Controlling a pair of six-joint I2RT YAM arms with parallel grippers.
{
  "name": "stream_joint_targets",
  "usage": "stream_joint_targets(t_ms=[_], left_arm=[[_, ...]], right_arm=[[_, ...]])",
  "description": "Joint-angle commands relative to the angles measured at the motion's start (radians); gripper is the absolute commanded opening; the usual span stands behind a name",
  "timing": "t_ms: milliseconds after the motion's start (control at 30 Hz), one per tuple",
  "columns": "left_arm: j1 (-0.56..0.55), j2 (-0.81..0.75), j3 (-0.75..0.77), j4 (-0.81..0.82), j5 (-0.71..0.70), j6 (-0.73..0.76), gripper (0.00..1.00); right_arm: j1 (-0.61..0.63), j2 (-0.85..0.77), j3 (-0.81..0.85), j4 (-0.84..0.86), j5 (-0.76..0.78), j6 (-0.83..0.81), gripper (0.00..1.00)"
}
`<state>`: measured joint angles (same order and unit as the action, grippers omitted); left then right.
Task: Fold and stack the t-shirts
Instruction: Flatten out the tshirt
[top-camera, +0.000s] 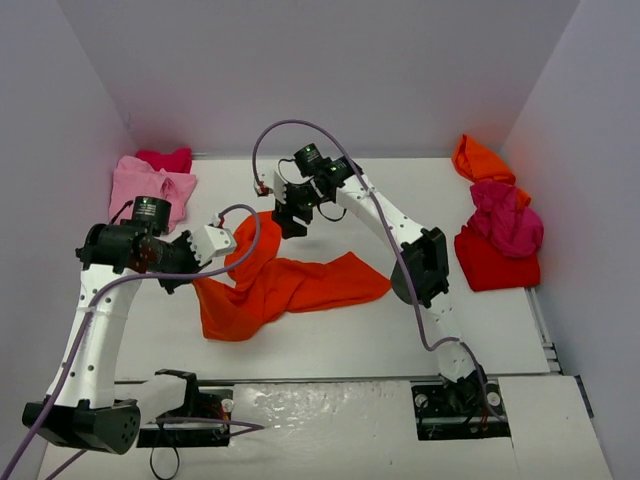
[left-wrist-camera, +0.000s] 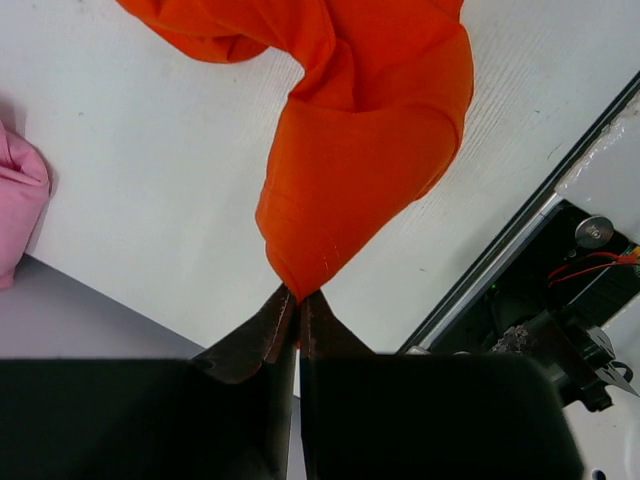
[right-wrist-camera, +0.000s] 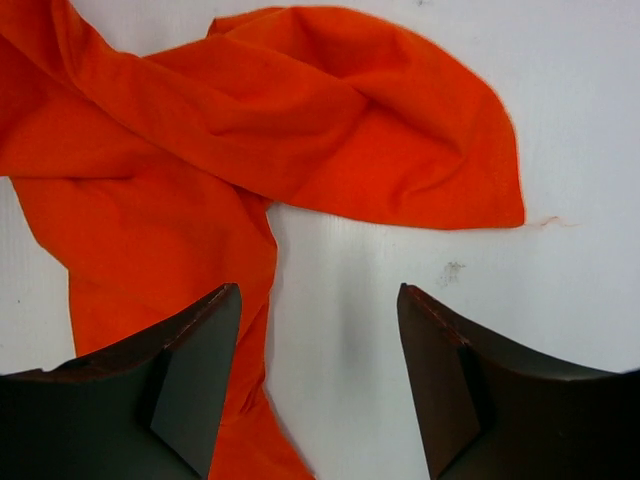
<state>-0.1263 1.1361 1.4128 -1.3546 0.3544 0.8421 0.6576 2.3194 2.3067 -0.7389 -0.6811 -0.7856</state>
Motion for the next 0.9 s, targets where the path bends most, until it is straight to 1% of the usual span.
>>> stream_joint_targets(t_ms=[0, 200, 433, 667, 733, 800, 867], left_arm=[[0.026, -0.039, -0.015, -0.115, -0.035, -0.011, 0.0], [0.038, -0.036, -0.002, -0.105, -0.054, -0.008, 0.0], [0.051, -0.053, 0.018, -0.07, -0.026, -0.038, 0.0], [0.051, -0.065, 0.015, -0.072, -0.004, -0.04, 0.0], [0.05, -0.071, 0.011, -0.079, 0.004, -0.038, 0.0], [0.051, -0.076, 0.006, -0.081, 0.011, -0.039, 0.0], [0.051, -0.084, 0.003, -0.081, 0.012, -0.04, 0.0]], right_arm=[[0.037, 0.066, 0.057, -0.019, -0.046, 0.005, 0.6], [0.108, 0.099, 0.016, -0.041, -0.016, -0.035, 0.6], [0.196, 0.14, 0.05, -0.046, 0.036, -0.039, 0.6], [0.237, 0.174, 0.08, -0.045, 0.084, -0.04, 0.6], [0.243, 0.186, 0.083, -0.045, 0.1, -0.04, 0.59], [0.253, 0.192, 0.092, -0.046, 0.123, -0.041, 0.55], [0.263, 0.201, 0.103, -0.043, 0.153, -0.043, 0.54]])
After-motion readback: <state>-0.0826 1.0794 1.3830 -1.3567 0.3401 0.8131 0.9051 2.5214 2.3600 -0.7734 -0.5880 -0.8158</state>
